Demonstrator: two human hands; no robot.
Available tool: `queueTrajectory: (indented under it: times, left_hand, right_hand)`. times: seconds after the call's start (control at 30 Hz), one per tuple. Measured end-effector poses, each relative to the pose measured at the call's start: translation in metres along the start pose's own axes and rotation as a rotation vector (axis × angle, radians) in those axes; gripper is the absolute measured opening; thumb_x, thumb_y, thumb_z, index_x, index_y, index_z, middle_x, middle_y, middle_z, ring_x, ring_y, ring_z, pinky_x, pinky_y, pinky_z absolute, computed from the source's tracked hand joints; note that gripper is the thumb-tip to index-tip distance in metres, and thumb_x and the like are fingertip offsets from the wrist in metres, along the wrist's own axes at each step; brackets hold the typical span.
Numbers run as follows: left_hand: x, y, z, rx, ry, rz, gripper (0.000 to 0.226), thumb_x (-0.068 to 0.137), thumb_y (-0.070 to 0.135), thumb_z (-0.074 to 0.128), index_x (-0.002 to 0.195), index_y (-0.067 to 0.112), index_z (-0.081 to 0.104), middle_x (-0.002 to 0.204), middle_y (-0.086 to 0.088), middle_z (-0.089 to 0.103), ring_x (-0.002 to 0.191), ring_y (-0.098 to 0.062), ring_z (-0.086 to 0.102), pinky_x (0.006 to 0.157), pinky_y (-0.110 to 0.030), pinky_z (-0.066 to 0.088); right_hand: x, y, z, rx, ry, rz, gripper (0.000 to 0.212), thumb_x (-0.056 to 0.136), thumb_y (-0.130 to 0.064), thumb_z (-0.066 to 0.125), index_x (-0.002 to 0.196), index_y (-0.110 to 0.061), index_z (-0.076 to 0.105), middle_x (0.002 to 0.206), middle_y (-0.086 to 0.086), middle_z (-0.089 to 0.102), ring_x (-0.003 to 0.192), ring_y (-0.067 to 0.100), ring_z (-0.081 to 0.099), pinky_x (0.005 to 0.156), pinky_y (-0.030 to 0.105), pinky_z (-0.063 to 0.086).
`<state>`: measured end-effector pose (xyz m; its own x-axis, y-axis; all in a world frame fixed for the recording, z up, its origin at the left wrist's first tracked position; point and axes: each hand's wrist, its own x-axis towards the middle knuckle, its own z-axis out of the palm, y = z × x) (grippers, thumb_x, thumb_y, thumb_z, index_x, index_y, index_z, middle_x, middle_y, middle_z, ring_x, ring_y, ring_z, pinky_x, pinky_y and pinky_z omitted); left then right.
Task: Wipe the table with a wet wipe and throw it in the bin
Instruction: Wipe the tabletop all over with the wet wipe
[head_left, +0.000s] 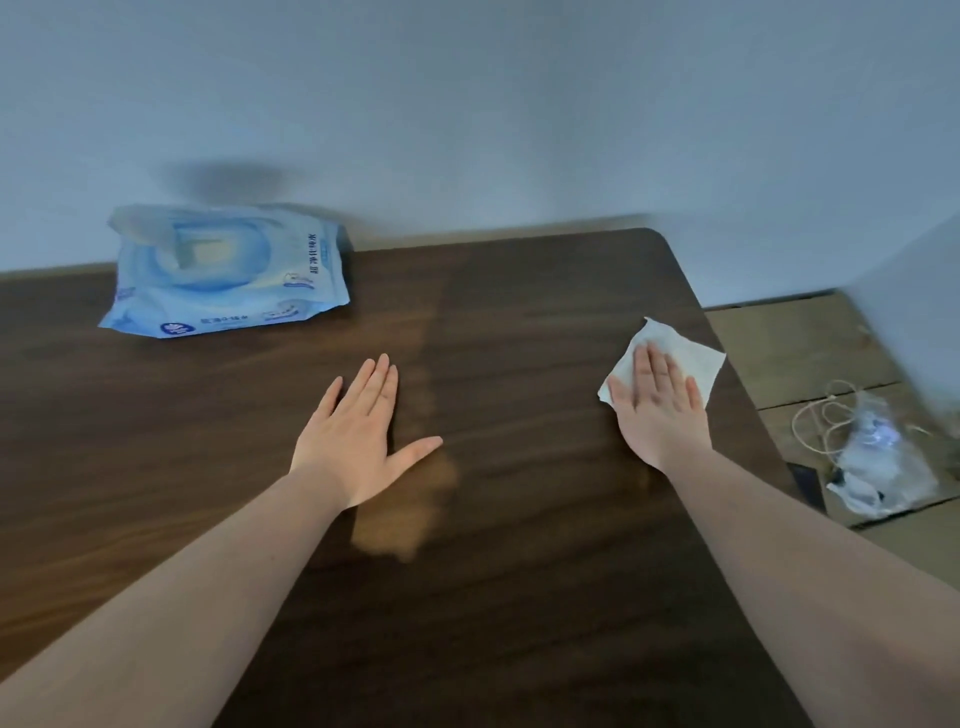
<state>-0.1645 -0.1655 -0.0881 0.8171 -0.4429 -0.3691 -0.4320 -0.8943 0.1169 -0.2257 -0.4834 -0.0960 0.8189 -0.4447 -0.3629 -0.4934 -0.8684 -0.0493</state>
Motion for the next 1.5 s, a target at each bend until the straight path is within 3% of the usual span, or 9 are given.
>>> queueTrajectory:
  times: [0.23, 0.43, 0.63, 0.83, 1.07, 1.23, 1.3, 1.4, 1.5]
  left_hand:
    - [-0.009, 0.004, 0.005, -0.048, 0.019, -0.063, 0.096, 0.079, 0.077, 0.011, 0.150, 0.017, -0.010, 0.159, 0.001, -0.014, 0.146, -0.013, -0.013, 0.118, -0.037, -0.003]
    - [-0.055, -0.047, 0.017, -0.087, 0.045, -0.147, 0.095, 0.081, 0.077, 0.012, 0.150, 0.015, -0.008, 0.160, 0.000, -0.013, 0.146, -0.014, -0.011, 0.118, -0.037, -0.001]
    - [-0.154, -0.136, 0.045, -0.104, 0.076, -0.259, 0.095, 0.079, 0.076, 0.007, 0.150, 0.015, -0.009, 0.159, 0.001, -0.013, 0.146, -0.014, -0.012, 0.119, -0.037, -0.002]
    - [-0.269, -0.241, 0.076, -0.144, 0.111, -0.502, 0.100, 0.076, 0.077, 0.006, 0.150, 0.011, -0.007, 0.160, -0.002, -0.012, 0.146, -0.014, -0.011, 0.119, -0.037, 0.000]
    - [-0.368, -0.335, 0.102, -0.206, 0.137, -0.827, 0.116, 0.066, 0.088, 0.003, 0.149, 0.008, -0.008, 0.160, -0.007, -0.011, 0.147, -0.018, -0.010, 0.120, -0.040, 0.002]
    - [-0.368, -0.345, 0.110, -0.268, 0.210, -0.840, 0.118, 0.064, 0.092, 0.002, 0.150, 0.012, -0.010, 0.160, -0.002, -0.011, 0.146, -0.015, -0.012, 0.121, -0.040, 0.001]
    - [-0.369, -0.348, 0.110, -0.277, 0.236, -0.833, 0.122, 0.057, 0.092, -0.009, 0.151, 0.014, -0.007, 0.161, -0.001, -0.009, 0.147, -0.015, -0.011, 0.121, -0.041, 0.004]
    - [-0.372, -0.350, 0.113, -0.297, 0.238, -0.808, 0.123, 0.051, 0.086, -0.024, 0.151, 0.016, -0.008, 0.160, -0.001, -0.012, 0.146, -0.015, -0.016, 0.120, -0.043, 0.003]
    - [-0.372, -0.353, 0.115, -0.283, 0.194, -0.766, 0.114, 0.053, 0.074, -0.023, 0.151, 0.017, -0.008, 0.160, -0.004, -0.016, 0.145, -0.018, -0.021, 0.119, -0.044, 0.000]
  right_hand:
    - [-0.021, 0.005, 0.006, 0.023, -0.037, 0.055, 0.065, 0.096, -0.053, 0.004, 0.148, -0.020, -0.016, 0.159, 0.001, -0.016, 0.145, 0.018, -0.015, 0.116, 0.040, -0.009]
    - [-0.058, -0.051, 0.020, -0.027, -0.062, -0.075, 0.063, 0.097, -0.050, 0.003, 0.147, -0.018, -0.017, 0.159, 0.002, -0.017, 0.145, 0.016, -0.015, 0.116, 0.039, -0.010]
    - [-0.120, -0.177, 0.051, -0.103, -0.046, -0.321, 0.062, 0.097, -0.048, 0.003, 0.147, -0.018, -0.017, 0.159, 0.001, -0.017, 0.145, 0.015, -0.016, 0.118, 0.039, -0.011]
    - [-0.192, -0.345, 0.092, -0.165, -0.073, -0.640, 0.062, 0.097, -0.049, 0.003, 0.147, -0.018, -0.018, 0.158, -0.001, -0.019, 0.144, 0.015, -0.019, 0.116, 0.039, -0.014]
    - [-0.266, -0.519, 0.136, -0.176, -0.098, -0.875, 0.063, 0.097, -0.049, 0.006, 0.149, -0.017, -0.012, 0.159, -0.001, -0.015, 0.145, 0.016, -0.018, 0.117, 0.041, -0.013]
    - [-0.305, -0.623, 0.159, -0.195, -0.124, -1.024, 0.063, 0.098, -0.049, 0.008, 0.150, -0.017, -0.009, 0.160, -0.001, -0.014, 0.145, 0.017, -0.017, 0.115, 0.041, -0.014]
    - [-0.316, -0.658, 0.167, -0.206, -0.136, -1.075, 0.063, 0.098, -0.048, 0.009, 0.150, -0.017, -0.009, 0.160, -0.002, -0.013, 0.145, 0.017, -0.016, 0.114, 0.041, -0.015]
    - [-0.333, -0.699, 0.178, -0.209, -0.139, -1.148, 0.063, 0.098, -0.048, 0.010, 0.151, -0.017, -0.006, 0.160, -0.002, -0.010, 0.146, 0.016, -0.012, 0.116, 0.043, -0.011]
    - [-0.346, -0.725, 0.186, -0.241, -0.105, -1.187, 0.063, 0.098, -0.048, 0.009, 0.150, -0.017, -0.006, 0.160, -0.002, -0.008, 0.146, 0.017, -0.009, 0.118, 0.044, -0.008]
